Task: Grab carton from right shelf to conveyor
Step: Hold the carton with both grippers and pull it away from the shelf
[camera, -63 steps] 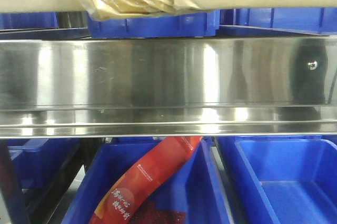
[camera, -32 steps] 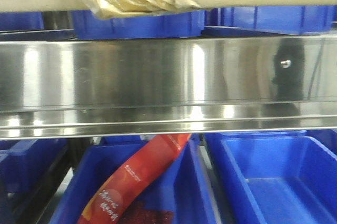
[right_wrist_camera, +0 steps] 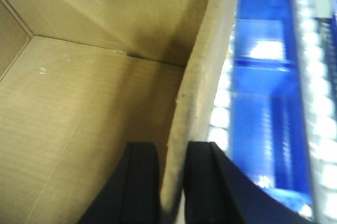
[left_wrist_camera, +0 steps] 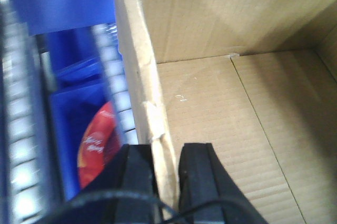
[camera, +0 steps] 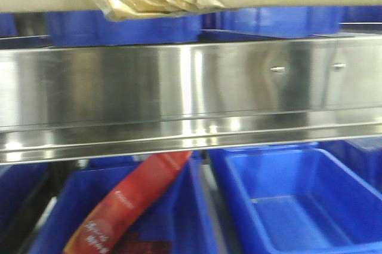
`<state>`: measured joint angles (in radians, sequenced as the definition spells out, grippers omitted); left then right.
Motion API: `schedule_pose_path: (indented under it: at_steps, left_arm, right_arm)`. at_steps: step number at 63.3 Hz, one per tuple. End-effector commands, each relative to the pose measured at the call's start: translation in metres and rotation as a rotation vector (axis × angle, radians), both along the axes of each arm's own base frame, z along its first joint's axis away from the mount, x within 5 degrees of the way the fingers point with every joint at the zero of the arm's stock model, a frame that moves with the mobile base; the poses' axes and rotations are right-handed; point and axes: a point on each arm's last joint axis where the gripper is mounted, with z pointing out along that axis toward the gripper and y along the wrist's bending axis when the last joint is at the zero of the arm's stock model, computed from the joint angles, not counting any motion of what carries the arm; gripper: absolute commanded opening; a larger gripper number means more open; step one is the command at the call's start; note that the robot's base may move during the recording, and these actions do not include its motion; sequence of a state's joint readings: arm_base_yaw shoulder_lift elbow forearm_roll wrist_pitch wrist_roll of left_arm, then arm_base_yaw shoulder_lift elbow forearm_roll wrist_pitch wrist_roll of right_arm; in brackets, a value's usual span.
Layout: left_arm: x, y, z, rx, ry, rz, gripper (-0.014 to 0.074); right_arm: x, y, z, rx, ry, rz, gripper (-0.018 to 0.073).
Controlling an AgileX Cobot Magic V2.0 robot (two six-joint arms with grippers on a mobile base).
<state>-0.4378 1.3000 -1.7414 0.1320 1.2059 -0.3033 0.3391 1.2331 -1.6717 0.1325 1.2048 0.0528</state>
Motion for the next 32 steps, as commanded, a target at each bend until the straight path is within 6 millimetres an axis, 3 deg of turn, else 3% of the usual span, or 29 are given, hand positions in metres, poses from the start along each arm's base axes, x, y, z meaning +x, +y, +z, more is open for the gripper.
schedule_pose_path:
  at_steps: [1,32]
  left_arm:
    - [-0.0033,0.0089,0.0065,0.053,-0.054,0.032,-0.0009]
    - [-0.0033,0.0089,0.0065,0.053,-0.054,0.032,-0.0009]
  right_arm:
    - [-0.0048,-0.0068,0.0071,-0.032,-0.068,-0.014,-0.0069]
    - [-0.0048,-0.0068,0.0071,-0.032,-0.068,-0.014,-0.0069]
